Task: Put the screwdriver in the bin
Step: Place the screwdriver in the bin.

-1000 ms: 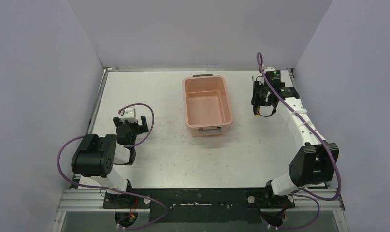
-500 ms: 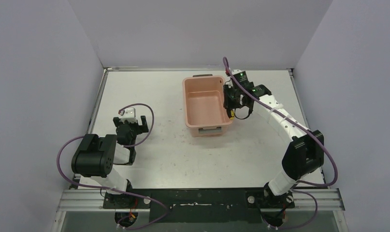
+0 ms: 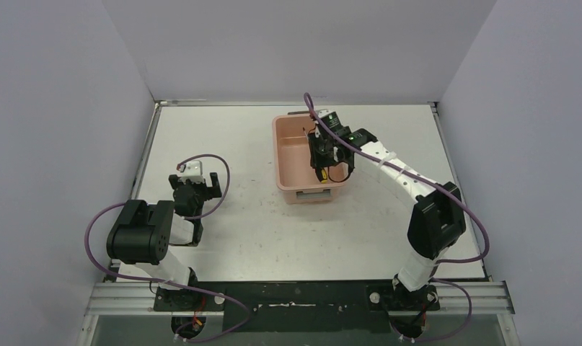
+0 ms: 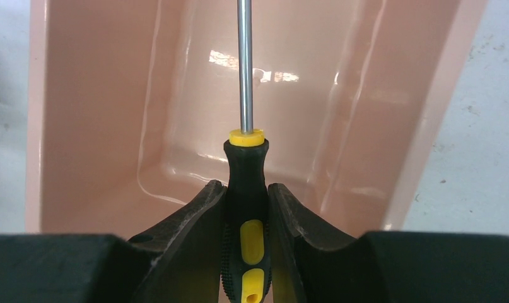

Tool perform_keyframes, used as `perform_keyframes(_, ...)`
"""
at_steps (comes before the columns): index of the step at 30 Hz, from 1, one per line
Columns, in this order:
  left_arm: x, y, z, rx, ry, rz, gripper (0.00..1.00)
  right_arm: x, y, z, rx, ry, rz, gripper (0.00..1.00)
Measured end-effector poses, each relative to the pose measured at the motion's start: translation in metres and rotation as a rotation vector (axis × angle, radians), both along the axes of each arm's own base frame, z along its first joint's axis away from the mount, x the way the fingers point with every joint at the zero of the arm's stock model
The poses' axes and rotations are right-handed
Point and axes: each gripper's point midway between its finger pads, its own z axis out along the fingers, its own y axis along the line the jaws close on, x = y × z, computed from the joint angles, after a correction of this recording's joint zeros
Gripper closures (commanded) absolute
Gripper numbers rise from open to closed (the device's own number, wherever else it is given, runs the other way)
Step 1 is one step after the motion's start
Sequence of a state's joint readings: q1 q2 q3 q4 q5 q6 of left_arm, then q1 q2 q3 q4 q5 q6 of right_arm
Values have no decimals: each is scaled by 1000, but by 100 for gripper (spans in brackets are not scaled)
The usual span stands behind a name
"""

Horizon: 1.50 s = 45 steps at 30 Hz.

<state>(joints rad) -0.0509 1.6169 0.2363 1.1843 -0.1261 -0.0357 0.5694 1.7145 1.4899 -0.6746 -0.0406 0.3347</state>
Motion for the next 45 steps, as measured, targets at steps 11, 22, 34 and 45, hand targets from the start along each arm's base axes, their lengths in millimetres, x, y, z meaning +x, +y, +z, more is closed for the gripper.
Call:
perform_keyframes(11, 0, 0, 0, 0, 0, 0, 3, 6, 16, -15, -6, 4, 6, 82)
perform_keyframes(22, 0, 0, 0, 0, 0, 0, 3, 16, 16, -91, -92, 86, -14, 81)
perform_keyframes(34, 0, 0, 0, 0, 0, 0, 3, 20, 16, -136, -137, 130, -17, 44)
perform_keyframes(45, 0, 0, 0, 0, 0, 0, 3, 23, 17, -129, -130, 109, -20, 12)
